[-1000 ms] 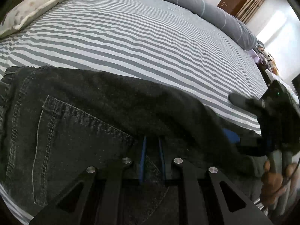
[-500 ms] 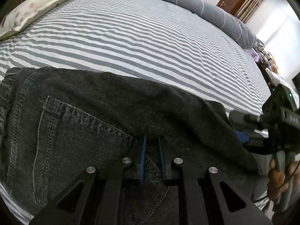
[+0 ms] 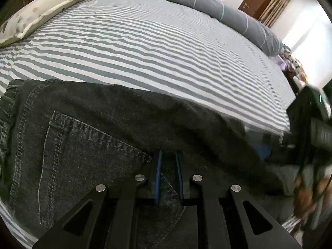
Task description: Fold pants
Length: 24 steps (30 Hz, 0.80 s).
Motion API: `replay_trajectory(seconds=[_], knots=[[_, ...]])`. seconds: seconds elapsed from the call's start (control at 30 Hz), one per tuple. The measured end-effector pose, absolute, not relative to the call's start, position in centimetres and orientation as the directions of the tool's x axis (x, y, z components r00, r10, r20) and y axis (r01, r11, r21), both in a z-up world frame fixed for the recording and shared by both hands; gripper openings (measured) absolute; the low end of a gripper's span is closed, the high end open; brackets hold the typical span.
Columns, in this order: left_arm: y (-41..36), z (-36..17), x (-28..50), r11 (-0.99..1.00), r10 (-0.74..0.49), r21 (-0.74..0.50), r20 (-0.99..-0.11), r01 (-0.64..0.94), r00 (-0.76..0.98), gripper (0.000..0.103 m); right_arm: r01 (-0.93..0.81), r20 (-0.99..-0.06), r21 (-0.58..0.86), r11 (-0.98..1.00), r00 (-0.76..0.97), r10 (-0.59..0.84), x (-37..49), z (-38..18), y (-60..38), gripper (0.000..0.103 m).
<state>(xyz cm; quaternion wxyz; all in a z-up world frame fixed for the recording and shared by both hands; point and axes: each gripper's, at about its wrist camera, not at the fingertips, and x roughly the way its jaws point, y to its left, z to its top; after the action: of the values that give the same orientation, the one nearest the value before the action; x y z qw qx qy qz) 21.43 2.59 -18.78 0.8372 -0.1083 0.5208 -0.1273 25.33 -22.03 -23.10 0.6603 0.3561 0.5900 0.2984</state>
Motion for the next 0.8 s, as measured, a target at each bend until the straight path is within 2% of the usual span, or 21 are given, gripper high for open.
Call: replay_trajectory(seconds=[0.2,0.47,0.5,0.53,0.6,0.8], knots=[[2.7,-19.0,21.1,0.932,-0.359,-0.346,-0.840,0.108,0.406,0.015,-0.008,-0.561,0.825,0.566,0.115,0.820,24.3,-23.6,-20.9,0.059],[1.2,-18.9,20.7,0.946,-0.323,-0.282,-0.856,0.159,0.404,0.015,0.097,-0.426,0.905,0.415,0.174,0.888,29.1,-24.4,-20.9,0.058],[1.0,-18.8,20.6,0.947,-0.320,-0.274,-0.853,0.169,0.412,0.015,0.096,-0.409,0.912,0.398,0.185,0.893,29.7,-24.0,-21.1,0.048],[0.9,-18.6,20.5,0.947,-0.319,-0.266,-0.850,0.181,0.419,0.015,0.094,-0.415,0.910,0.404,0.199,0.888,30.0,-23.5,-21.2,0.030],[0.4,-18.3,20.1,0.943,-0.326,-0.253,-0.840,0.217,0.434,0.015,0.101,-0.459,0.888,0.448,0.224,0.860,30.9,-22.8,-22.3,0.014],[-2.4,-18.8,18.8,0.882,-0.411,-0.271,-0.841,0.385,0.351,0.015,0.047,-0.595,0.801,0.596,0.169,0.786,32.7,-22.3,-21.4,0.012]])
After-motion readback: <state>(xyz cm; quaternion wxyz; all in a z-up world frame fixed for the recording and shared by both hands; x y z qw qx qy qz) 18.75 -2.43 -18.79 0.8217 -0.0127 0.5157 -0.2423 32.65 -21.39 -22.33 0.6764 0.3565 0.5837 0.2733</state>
